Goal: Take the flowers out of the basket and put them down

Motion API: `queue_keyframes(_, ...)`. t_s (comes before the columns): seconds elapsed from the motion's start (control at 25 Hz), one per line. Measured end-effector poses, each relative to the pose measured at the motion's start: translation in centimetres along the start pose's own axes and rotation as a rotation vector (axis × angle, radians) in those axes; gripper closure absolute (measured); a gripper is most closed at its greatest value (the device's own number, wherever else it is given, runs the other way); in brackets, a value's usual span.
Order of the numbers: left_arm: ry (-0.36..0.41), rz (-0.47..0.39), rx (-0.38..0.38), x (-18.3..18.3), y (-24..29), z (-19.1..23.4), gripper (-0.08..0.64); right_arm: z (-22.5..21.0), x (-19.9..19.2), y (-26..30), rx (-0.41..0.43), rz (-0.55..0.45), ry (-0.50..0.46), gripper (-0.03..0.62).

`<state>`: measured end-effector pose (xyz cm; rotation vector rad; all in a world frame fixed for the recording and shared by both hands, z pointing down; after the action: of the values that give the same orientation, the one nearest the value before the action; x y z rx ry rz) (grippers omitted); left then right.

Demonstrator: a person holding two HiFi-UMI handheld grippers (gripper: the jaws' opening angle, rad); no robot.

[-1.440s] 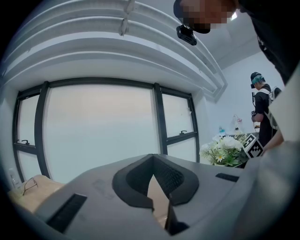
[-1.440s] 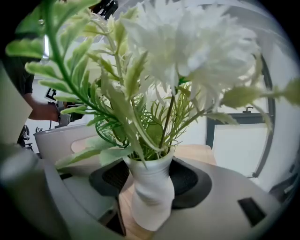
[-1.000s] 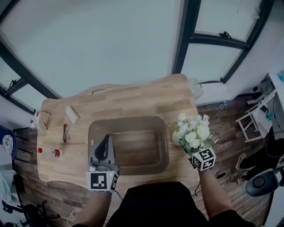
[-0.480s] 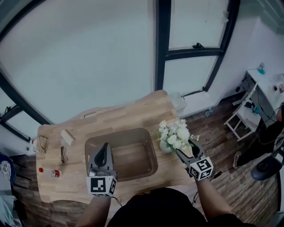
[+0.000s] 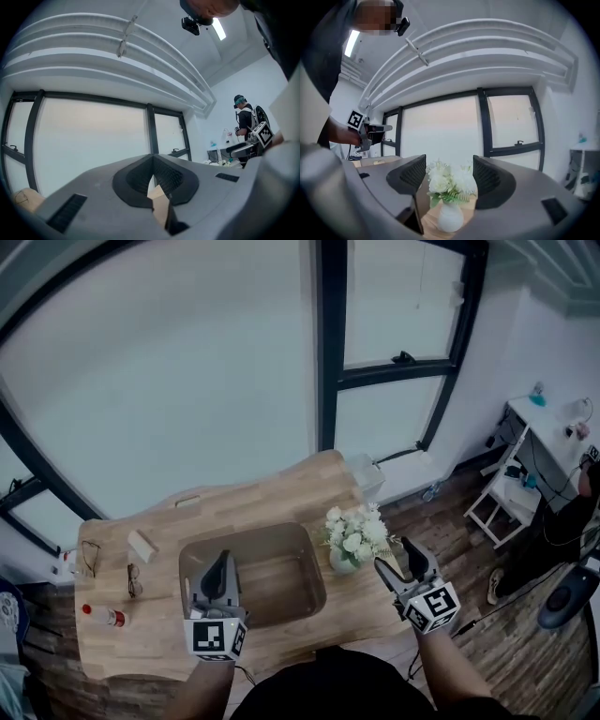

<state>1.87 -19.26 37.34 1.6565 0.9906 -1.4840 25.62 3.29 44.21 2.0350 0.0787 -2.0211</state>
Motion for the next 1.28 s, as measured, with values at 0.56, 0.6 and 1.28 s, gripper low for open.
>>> queue_keyframes(0.56,0.011,0.013,0.031,-0.2,-2.8,0.1,0.555,1.2,1.0,-1.0,0.03,-0.043,-0.013,0.571)
queue_keyframes(0.6,0.01,0.013,0.032,-0.2,-2.8,0.1,0.555,1.1,1.0,-0.9,0.023,-0.042,-0.01,0.571)
queue_keyframes(1.28,-0.001,0.025,0.021,-0.7,-1.7,-0.7,0.555,-0.9,0.2,-1.3,-0.031,-0.023,0.011,0.571)
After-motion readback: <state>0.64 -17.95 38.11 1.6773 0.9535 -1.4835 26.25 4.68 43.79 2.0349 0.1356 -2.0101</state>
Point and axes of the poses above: the fingertips, and each gripper's own axes: y forward along the fingers, z to its left, x out of its top, the point moved 1 cm from there along -y, backward along the fingers, and after that the axes turned 5 degrees about z, right-handed, at the moved point
